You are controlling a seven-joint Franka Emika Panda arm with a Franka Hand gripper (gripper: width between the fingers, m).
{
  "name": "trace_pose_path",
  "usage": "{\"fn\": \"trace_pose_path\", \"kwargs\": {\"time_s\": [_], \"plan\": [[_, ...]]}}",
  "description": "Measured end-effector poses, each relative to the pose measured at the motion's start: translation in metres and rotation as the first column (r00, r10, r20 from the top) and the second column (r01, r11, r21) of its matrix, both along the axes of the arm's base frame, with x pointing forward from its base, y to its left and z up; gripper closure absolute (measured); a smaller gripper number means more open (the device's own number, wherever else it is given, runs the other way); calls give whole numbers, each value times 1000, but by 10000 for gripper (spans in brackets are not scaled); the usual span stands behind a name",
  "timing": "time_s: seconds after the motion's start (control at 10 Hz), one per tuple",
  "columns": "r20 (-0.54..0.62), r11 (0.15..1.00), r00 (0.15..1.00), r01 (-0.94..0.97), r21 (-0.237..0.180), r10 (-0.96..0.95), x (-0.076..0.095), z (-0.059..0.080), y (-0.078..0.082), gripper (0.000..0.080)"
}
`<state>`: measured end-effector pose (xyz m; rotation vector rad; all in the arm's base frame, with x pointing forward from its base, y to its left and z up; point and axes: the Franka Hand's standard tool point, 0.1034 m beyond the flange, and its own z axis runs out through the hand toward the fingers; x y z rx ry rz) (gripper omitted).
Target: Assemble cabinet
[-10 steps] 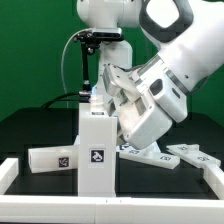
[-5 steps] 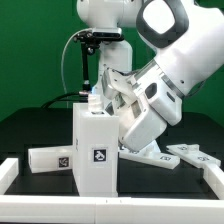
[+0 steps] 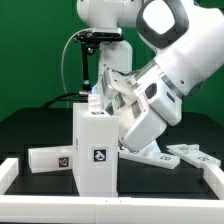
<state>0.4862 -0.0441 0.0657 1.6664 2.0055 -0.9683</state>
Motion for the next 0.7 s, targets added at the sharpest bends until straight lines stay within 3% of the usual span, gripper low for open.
{"fn": "trace_pose_path", "kwargs": {"time_s": [0.3,0.5,0.7], "plan": [[-29,1000,999,19,-12,-19,-3,0,-2,2],[-97,996,992,80,-43,-84,-8,0,-5,2],[-143,997,987,64,-34,-69,-3,2,-6,2]]}}
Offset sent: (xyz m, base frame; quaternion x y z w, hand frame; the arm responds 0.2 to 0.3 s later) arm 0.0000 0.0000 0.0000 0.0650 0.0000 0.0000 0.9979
